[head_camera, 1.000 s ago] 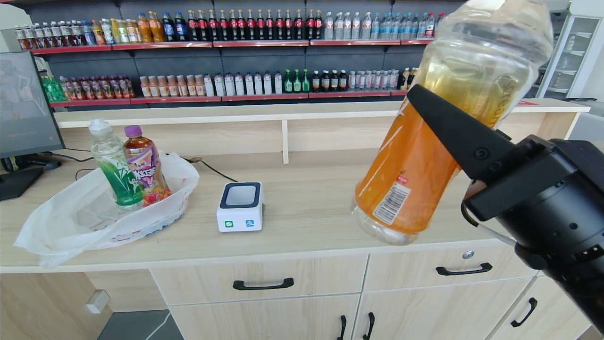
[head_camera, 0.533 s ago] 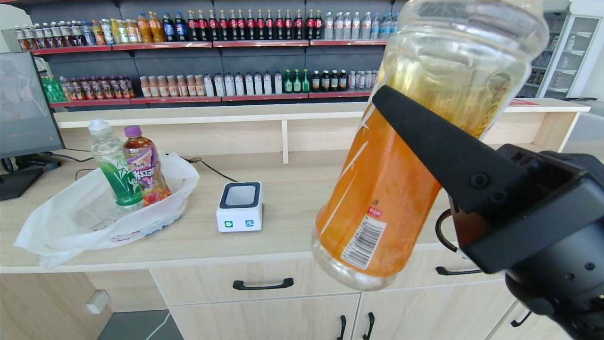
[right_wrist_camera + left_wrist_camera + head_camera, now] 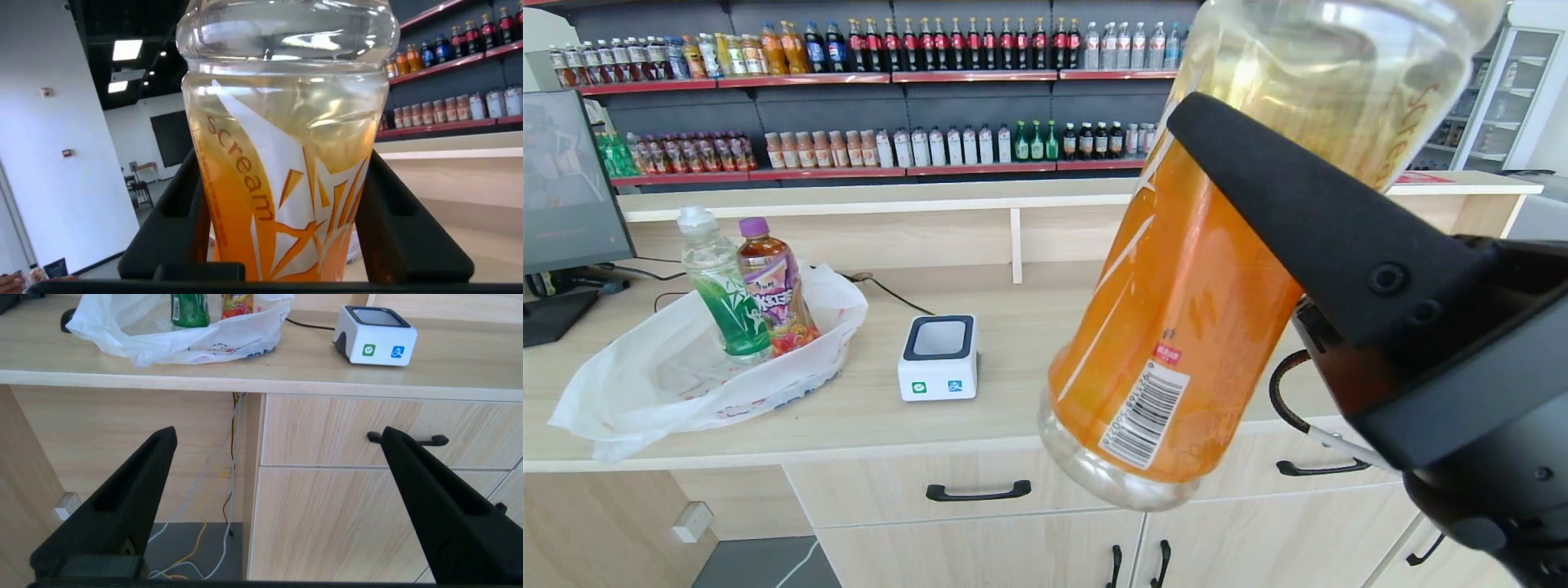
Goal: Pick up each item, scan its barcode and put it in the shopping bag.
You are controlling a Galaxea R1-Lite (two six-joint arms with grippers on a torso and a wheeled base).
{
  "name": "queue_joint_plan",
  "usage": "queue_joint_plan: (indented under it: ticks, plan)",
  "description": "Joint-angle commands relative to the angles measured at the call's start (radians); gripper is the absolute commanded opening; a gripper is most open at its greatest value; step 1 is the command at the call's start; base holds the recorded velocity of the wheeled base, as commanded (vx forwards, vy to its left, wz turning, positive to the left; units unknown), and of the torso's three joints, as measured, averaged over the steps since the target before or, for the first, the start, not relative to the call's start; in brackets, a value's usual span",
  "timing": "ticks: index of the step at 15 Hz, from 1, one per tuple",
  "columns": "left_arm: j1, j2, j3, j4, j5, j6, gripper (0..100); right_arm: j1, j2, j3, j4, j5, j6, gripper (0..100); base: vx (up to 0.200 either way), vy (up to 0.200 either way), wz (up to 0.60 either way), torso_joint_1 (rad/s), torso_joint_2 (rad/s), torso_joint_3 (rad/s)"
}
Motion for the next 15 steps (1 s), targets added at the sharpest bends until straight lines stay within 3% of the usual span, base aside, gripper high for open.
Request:
queue_joint_plan:
  ticks: [1, 15]
  plan:
    - [0.0, 0.0, 0.0, 0.0, 0.0, 0.0, 100, 0.001, 0.012, -0.011, 0.001, 0.001, 0.003, 0, 0.0, 0.0, 0.0, 0.0, 0.0, 0.0]
    - [0.002, 0.0, 0.0, 0.0, 0.0, 0.0, 100, 0.001, 0.024, -0.035, 0.003, -0.016, 0.007, 0, 0.0, 0.0, 0.0, 0.0, 0.0, 0.0]
